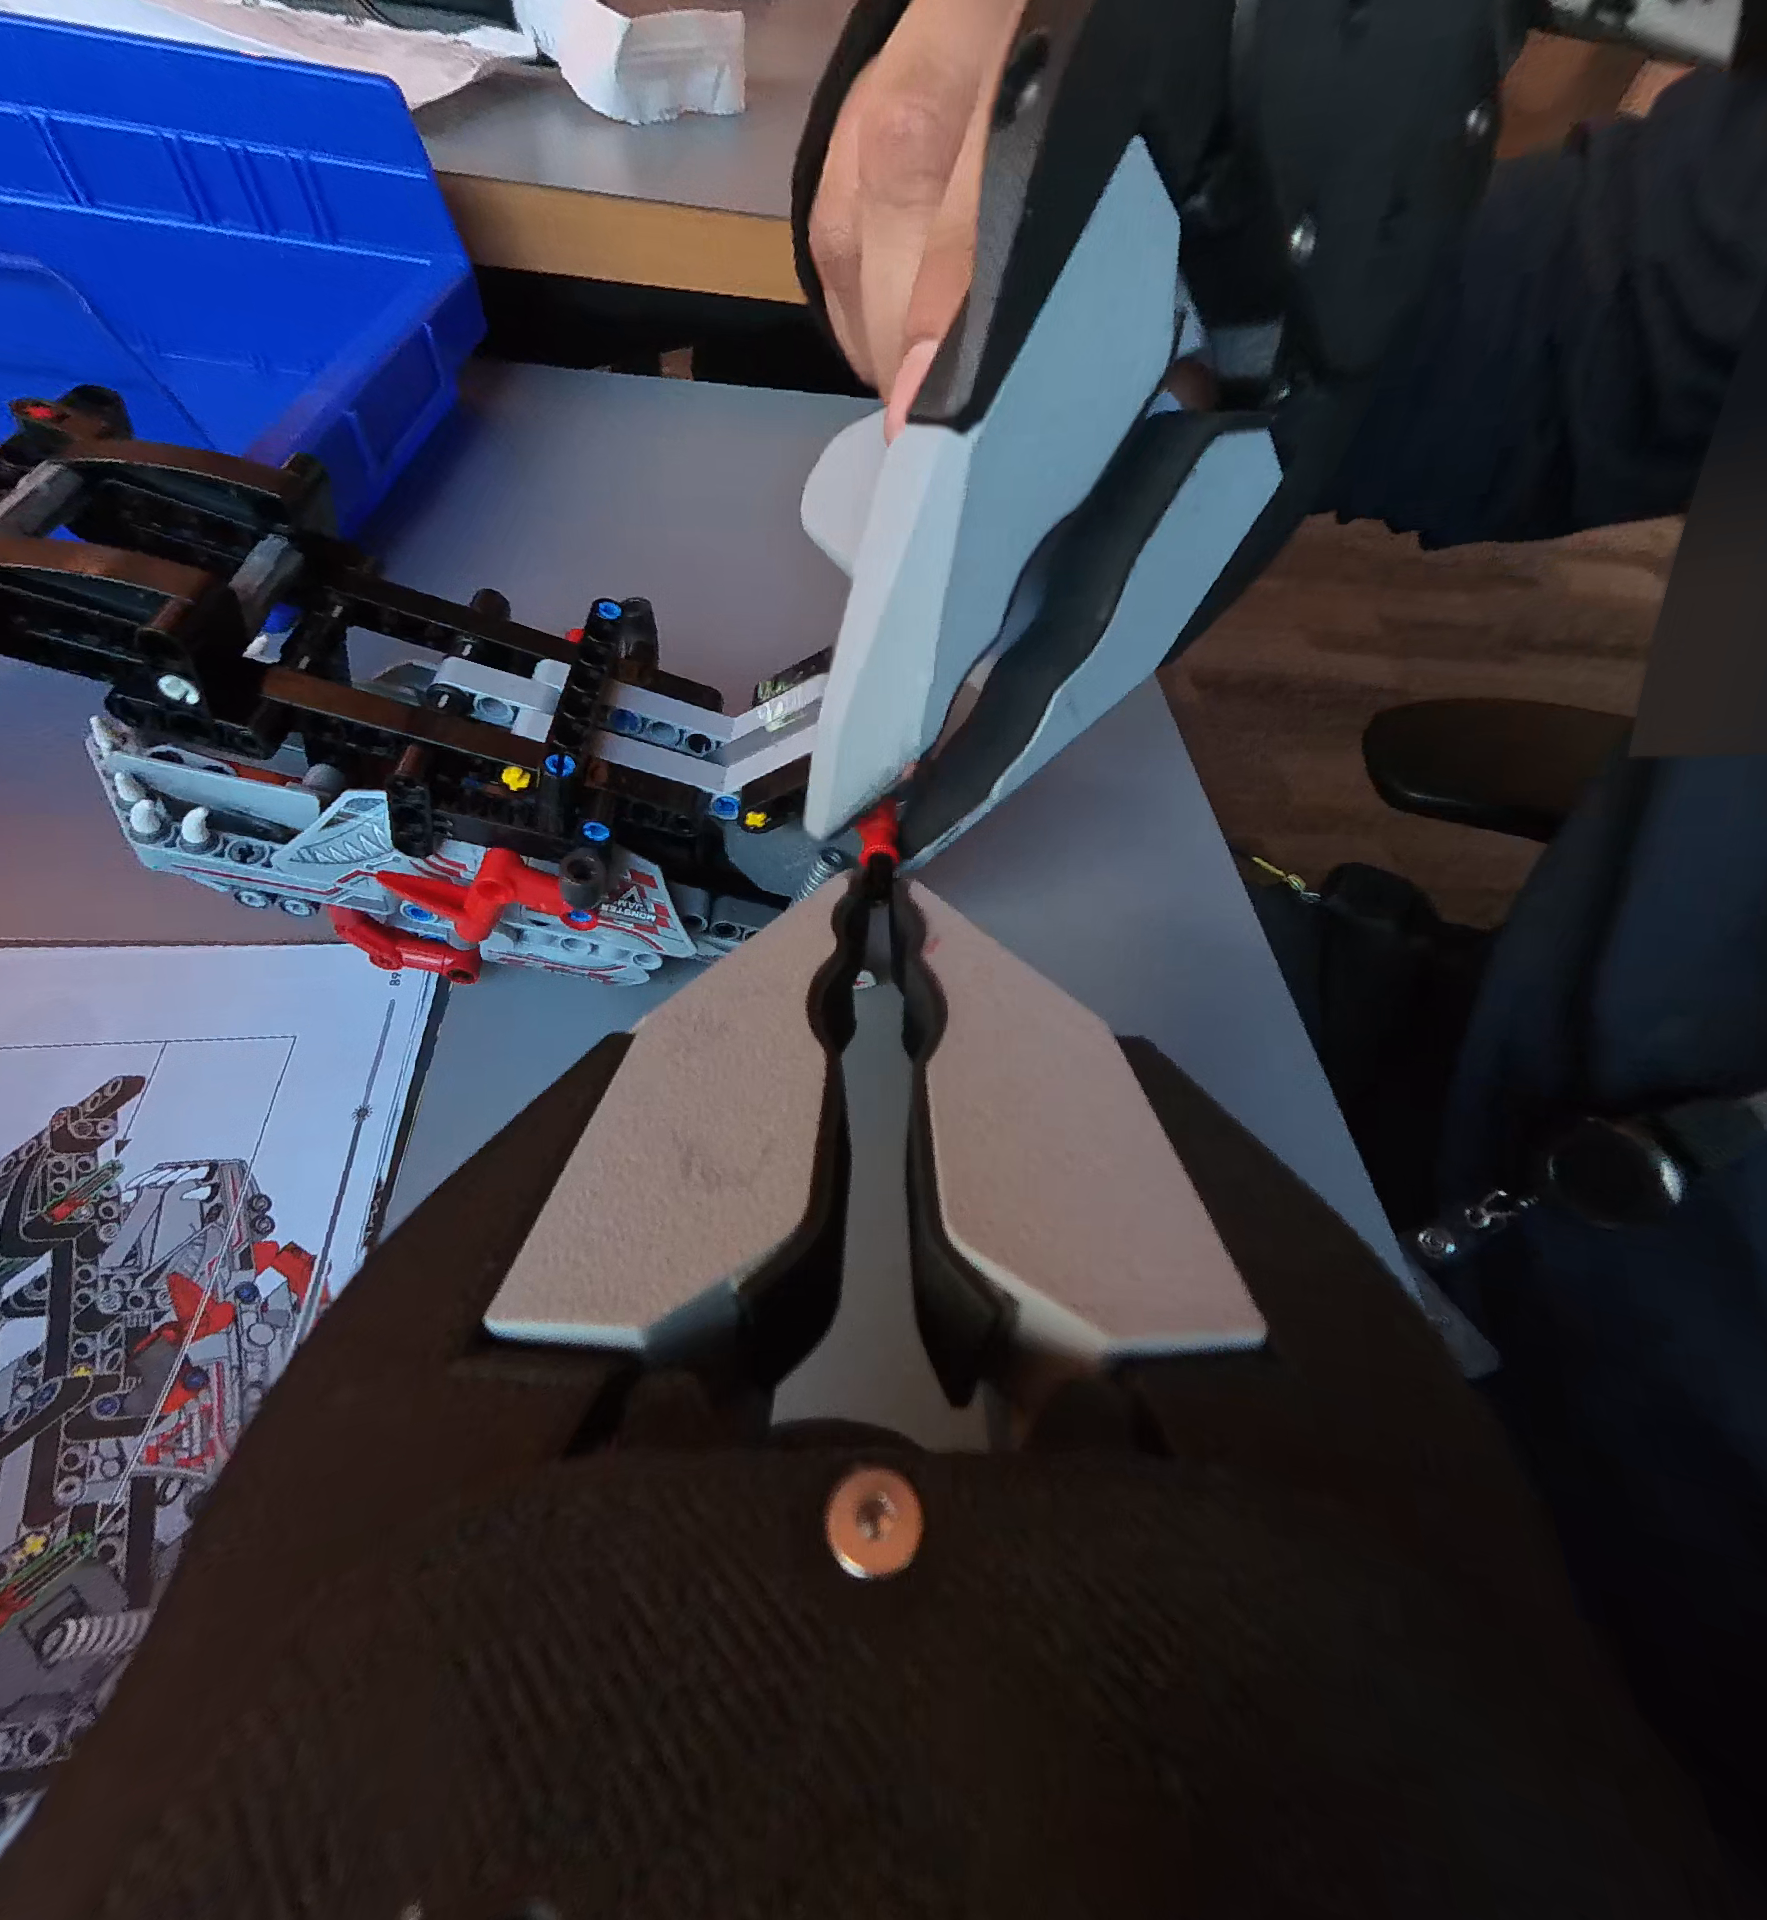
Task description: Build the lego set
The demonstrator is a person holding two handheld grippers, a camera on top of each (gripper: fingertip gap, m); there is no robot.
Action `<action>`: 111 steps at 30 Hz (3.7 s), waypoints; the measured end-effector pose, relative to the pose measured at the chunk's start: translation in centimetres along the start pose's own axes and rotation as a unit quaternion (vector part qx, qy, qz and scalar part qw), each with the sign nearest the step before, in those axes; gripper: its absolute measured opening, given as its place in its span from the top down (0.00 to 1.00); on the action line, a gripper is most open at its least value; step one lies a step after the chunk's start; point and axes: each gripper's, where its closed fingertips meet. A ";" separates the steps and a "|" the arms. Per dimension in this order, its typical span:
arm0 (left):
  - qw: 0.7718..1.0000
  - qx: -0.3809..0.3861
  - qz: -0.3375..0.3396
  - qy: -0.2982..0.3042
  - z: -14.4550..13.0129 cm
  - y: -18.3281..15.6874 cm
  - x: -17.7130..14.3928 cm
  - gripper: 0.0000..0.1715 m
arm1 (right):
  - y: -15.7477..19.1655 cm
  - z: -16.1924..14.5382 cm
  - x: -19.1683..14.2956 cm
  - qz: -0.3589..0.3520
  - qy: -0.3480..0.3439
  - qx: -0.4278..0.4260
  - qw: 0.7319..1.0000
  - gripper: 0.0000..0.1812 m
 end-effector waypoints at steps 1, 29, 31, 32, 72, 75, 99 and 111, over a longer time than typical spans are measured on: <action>1.000 -0.005 -0.001 -0.001 0.0 0.0 0.0 1.00 | 0.0 0.0 0.1 0.004 0.009 -0.016 1.000 0.94; 0.996 -0.083 0.011 -0.032 0.6 0.7 0.3 0.94 | 0.0 0.5 -0.8 -0.034 -0.030 0.063 0.997 0.87; 0.995 -0.087 0.017 -0.041 1.0 1.0 0.2 0.93 | -0.3 1.5 -2.6 -0.061 -0.089 0.134 0.985 0.85; 0.995 -0.086 0.024 -0.039 1.1 1.2 0.2 0.91 | -0.8 1.4 -4.0 -0.092 -0.116 0.175 0.973 0.84; 0.984 -0.023 -0.002 0.177 -0.2 0.1 2.2 0.98 | 1.7 -6.3 -6.8 0.009 -0.191 0.322 0.927 1.00; 0.979 0.007 0.001 0.203 -0.3 0.1 2.0 0.98 | 1.7 -6.2 -6.8 0.010 -0.190 0.322 0.927 1.00; 0.958 0.042 -0.005 0.284 -0.8 0.2 1.4 0.99 | 1.7 -5.5 -6.4 0.039 -0.179 0.231 0.956 1.00; 0.948 0.052 -0.011 0.313 -0.7 0.3 1.3 0.99 | 1.9 -5.6 -6.2 0.042 -0.151 0.202 0.967 1.00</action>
Point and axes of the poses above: each gripper's, where its closed fingertips meet, x out along the fingers, z out of its top, y = z × x across the jaws, and after that the axes turned 15 degrees about -y, right-handed
